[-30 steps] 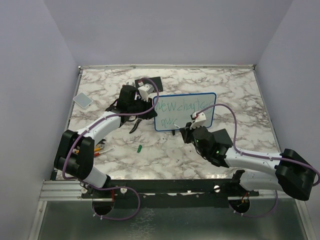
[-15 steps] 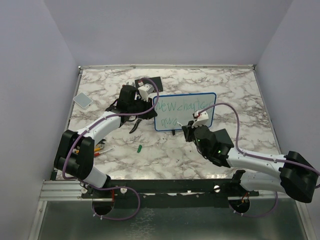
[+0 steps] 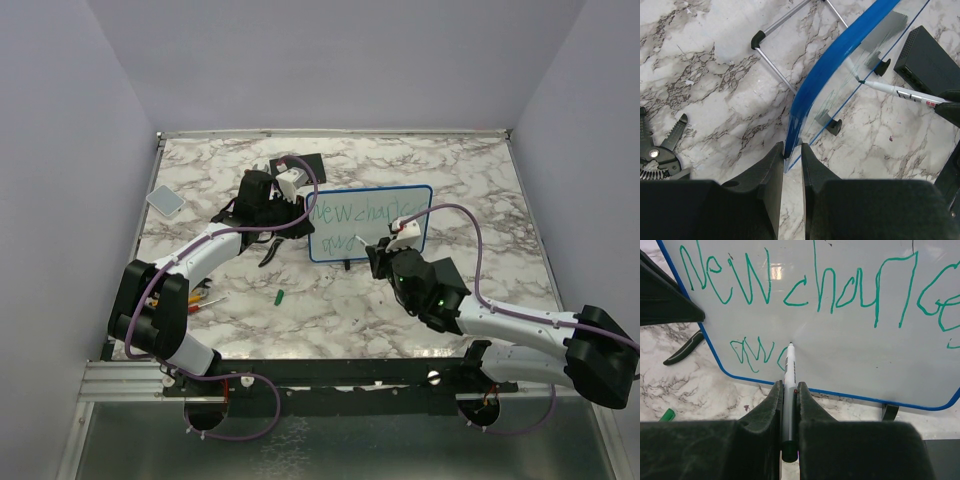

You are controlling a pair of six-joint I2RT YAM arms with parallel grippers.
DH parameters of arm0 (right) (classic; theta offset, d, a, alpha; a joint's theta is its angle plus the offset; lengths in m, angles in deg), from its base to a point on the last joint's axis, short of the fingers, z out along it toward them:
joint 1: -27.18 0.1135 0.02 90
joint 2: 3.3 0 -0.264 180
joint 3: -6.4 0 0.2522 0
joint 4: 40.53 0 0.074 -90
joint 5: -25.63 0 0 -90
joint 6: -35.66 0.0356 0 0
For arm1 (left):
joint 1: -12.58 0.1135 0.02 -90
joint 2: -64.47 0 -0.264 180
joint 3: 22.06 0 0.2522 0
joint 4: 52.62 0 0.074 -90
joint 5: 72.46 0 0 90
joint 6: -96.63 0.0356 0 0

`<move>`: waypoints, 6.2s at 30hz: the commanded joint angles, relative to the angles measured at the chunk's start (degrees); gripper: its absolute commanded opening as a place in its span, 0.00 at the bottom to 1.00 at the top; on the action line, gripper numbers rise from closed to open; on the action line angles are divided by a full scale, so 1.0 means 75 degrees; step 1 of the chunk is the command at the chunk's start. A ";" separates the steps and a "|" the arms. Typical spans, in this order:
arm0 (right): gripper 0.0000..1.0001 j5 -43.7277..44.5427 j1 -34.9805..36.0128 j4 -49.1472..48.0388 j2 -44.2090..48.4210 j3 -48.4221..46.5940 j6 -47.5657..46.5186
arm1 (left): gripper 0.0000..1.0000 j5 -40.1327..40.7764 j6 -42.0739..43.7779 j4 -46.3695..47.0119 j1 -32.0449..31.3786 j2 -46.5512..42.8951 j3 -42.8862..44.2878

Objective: Write a sentence on the whiteboard

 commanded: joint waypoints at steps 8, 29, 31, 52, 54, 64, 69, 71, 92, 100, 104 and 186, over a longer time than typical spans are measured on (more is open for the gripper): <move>0.01 0.0023 -0.0022 0.0149 -0.0346 0.0011 0.0426 | 0.20 0.0010 -0.0042 0.0002 -0.0055 -0.0209 0.0136; 0.01 0.0523 -0.0022 0.0805 -0.0490 0.0165 0.1246 | 0.20 0.0042 -0.0043 0.0008 -0.0050 -0.0258 0.0126; 0.01 0.0558 -0.0022 0.0827 -0.0375 0.0182 0.1236 | 0.20 0.0053 -0.0034 0.0005 -0.0056 -0.0266 0.0119; 0.01 0.0345 -0.0022 0.0138 0.0283 -0.0002 0.0130 | 0.20 0.0062 -0.0034 0.0006 -0.0050 -0.0278 0.0108; 0.01 0.0360 -0.0022 0.0034 0.0177 0.0002 0.0112 | 0.20 0.0060 -0.0034 0.0007 -0.0050 -0.0271 0.0112; 0.01 0.0460 -0.0022 0.0561 -0.0255 0.0222 0.0776 | 0.20 0.0056 -0.0040 0.0004 -0.0050 -0.0272 0.0113; 0.00 0.0353 -0.0022 0.0751 -0.0287 0.0443 0.1196 | 0.20 0.0046 -0.0034 0.0008 -0.0050 -0.0272 0.0113; 0.01 0.0334 -0.0022 0.0745 -0.0287 0.0443 0.1200 | 0.20 0.0046 -0.0049 0.0008 -0.0055 -0.0273 0.0113; 0.01 0.0388 -0.0022 -0.0067 0.0528 -0.0062 -0.0091 | 0.20 0.0059 -0.0037 0.0008 -0.0055 -0.0312 0.0102; 0.01 0.0472 -0.0022 -0.0281 0.0325 -0.0143 -0.0209 | 0.20 0.0048 -0.0044 0.0008 -0.0050 -0.0300 0.0102; 0.01 0.0498 -0.0022 -0.0278 0.0209 -0.0185 -0.0229 | 0.20 0.0045 -0.0040 0.0005 -0.0050 -0.0294 0.0102; 0.01 0.0584 -0.0045 -0.0186 0.0877 0.0671 -0.0219 | 0.20 0.0080 -0.0045 0.0008 -0.0050 -0.0420 0.0042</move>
